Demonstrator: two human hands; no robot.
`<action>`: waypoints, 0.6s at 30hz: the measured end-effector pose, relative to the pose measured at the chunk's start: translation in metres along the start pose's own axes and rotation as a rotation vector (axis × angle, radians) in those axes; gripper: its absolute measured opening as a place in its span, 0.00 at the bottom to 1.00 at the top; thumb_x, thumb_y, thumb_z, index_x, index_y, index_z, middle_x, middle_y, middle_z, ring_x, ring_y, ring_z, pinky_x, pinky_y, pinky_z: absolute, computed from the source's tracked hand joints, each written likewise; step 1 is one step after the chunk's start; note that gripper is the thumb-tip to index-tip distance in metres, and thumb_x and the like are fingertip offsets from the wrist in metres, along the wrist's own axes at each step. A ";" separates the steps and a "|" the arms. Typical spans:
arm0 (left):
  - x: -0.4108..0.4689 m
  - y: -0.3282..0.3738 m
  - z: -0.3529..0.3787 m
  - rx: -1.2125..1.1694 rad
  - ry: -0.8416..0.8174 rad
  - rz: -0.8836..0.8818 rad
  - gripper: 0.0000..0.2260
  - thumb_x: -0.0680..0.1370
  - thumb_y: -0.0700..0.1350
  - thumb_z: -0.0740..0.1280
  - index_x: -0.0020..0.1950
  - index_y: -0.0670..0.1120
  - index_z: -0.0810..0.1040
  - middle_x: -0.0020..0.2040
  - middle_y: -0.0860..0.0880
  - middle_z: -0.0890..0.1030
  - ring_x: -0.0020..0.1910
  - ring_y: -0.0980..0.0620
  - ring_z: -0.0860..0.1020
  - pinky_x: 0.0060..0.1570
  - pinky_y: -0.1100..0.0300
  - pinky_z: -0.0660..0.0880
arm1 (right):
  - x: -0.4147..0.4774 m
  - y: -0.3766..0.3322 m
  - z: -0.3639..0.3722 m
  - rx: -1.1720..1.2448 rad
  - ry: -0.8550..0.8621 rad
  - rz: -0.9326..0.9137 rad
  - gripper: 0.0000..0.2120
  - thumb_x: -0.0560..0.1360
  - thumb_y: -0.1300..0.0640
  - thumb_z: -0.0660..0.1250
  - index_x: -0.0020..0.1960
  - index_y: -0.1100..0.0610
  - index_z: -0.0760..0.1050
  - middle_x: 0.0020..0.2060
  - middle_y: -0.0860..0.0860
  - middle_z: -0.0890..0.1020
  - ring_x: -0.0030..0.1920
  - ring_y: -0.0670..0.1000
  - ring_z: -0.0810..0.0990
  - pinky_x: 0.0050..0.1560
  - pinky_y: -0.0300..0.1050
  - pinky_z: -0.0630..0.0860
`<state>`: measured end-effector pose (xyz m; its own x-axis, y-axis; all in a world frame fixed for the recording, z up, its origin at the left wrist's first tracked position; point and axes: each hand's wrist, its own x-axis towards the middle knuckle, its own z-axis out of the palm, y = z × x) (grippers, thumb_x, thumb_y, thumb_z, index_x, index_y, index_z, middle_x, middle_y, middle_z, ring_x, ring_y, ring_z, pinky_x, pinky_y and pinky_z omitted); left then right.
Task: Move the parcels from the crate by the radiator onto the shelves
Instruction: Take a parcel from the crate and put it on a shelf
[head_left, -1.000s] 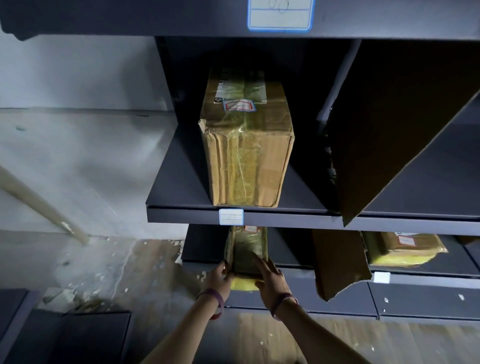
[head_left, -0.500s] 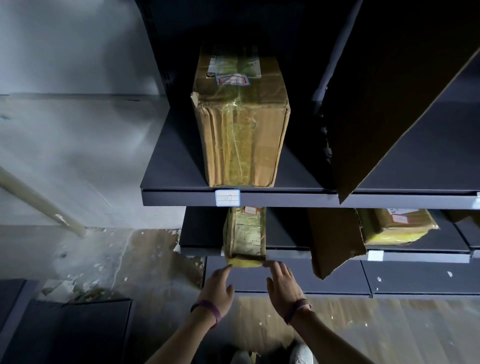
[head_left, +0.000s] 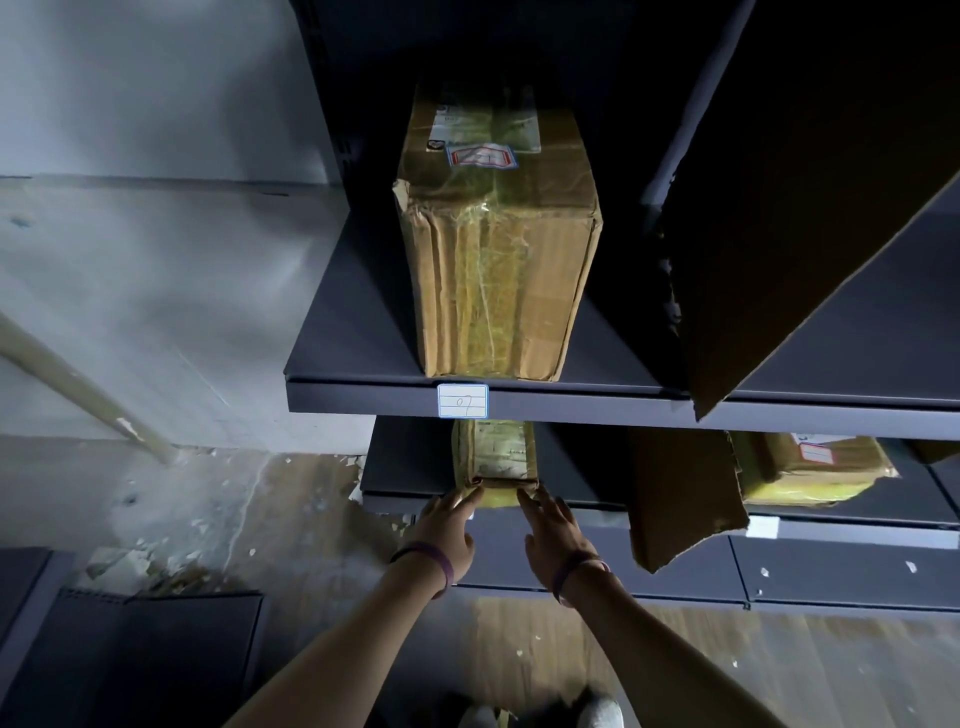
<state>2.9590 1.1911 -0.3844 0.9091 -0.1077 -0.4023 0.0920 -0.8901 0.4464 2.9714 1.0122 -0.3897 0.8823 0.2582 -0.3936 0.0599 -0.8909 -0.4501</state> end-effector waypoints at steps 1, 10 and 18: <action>0.002 0.001 -0.001 0.001 -0.003 -0.009 0.30 0.79 0.41 0.59 0.77 0.60 0.51 0.78 0.57 0.53 0.76 0.48 0.53 0.71 0.51 0.64 | 0.003 0.000 -0.001 0.008 -0.001 0.003 0.32 0.79 0.66 0.55 0.79 0.50 0.49 0.79 0.49 0.47 0.77 0.57 0.48 0.74 0.52 0.60; 0.011 0.004 -0.008 -0.047 0.044 -0.056 0.31 0.78 0.39 0.60 0.76 0.61 0.54 0.77 0.57 0.55 0.76 0.50 0.56 0.70 0.49 0.65 | 0.012 -0.005 -0.008 0.042 -0.055 0.039 0.34 0.79 0.67 0.54 0.79 0.48 0.47 0.79 0.48 0.43 0.78 0.56 0.43 0.75 0.49 0.52; -0.023 0.026 -0.016 -0.068 0.004 -0.065 0.29 0.79 0.45 0.61 0.77 0.56 0.53 0.78 0.53 0.56 0.76 0.50 0.56 0.72 0.52 0.62 | -0.026 -0.025 -0.025 0.022 -0.067 0.043 0.32 0.79 0.61 0.58 0.79 0.52 0.49 0.78 0.51 0.52 0.77 0.56 0.53 0.74 0.49 0.58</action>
<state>2.9466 1.1780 -0.3506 0.9021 -0.0490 -0.4287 0.1777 -0.8631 0.4727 2.9587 1.0183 -0.3485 0.8507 0.2450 -0.4650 0.0119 -0.8934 -0.4491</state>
